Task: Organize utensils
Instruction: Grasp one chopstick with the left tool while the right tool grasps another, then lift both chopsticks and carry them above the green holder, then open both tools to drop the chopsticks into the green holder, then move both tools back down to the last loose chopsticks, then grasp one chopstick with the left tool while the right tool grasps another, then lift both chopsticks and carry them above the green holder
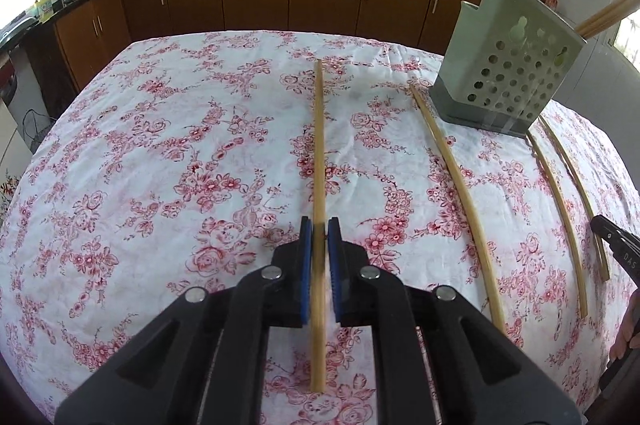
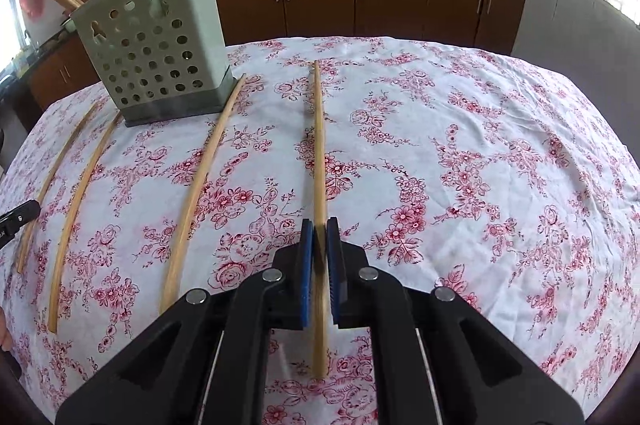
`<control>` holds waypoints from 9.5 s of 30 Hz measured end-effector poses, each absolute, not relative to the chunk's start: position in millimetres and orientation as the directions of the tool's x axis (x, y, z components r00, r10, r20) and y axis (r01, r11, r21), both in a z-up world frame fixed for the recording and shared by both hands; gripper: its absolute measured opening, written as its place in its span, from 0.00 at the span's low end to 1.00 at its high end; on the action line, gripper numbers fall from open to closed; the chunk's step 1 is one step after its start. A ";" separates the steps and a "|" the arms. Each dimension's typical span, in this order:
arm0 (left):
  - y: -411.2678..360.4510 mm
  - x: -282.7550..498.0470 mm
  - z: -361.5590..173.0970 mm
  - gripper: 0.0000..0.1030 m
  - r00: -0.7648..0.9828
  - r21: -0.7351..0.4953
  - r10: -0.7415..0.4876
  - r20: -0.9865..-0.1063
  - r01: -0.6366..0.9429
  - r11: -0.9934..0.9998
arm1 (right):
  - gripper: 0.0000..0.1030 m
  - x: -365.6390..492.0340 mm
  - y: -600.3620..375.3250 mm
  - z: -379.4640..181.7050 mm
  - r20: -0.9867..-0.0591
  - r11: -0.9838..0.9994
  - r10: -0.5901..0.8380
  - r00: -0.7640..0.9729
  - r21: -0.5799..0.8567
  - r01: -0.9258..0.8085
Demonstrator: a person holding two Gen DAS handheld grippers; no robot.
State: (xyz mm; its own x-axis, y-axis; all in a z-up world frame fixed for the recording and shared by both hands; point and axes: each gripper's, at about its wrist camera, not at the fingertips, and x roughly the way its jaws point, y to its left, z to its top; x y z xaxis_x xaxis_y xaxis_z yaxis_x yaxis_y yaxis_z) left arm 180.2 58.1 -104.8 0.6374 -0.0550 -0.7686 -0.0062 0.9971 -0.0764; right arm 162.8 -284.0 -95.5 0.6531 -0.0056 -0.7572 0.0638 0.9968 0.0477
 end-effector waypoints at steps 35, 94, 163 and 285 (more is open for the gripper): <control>58.4 178.4 -104.2 0.16 0.630 -0.077 -0.059 -0.774 -0.002 0.997 | 0.08 163.4 -283.5 -95.6 -0.757 0.997 -0.009 0.654 0.046 0.067; 57.2 142.0 38.2 0.08 0.840 -0.102 -0.121 -0.528 0.079 0.992 | 0.07 126.8 -289.2 31.3 -0.476 0.994 0.047 0.878 0.109 0.006; -8.1 149.3 -83.8 0.40 0.651 -0.103 -0.183 -0.736 0.160 0.982 | 0.17 160.3 -221.7 -93.4 -0.767 0.982 0.190 0.613 0.151 -0.116; 36.7 166.2 -81.5 0.08 0.672 0.028 -0.032 -0.740 0.079 0.996 | 0.07 156.1 -273.9 -67.0 -0.687 0.995 0.060 0.725 0.102 0.014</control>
State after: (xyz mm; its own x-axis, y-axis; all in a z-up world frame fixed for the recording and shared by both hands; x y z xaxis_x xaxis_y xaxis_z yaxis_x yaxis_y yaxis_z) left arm 166.2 36.7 -81.5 0.6723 -0.0324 -0.7396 0.0791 0.9965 0.0282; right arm 156.1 -273.9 -67.0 0.7246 0.0599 -0.6866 0.0140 0.9947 0.1016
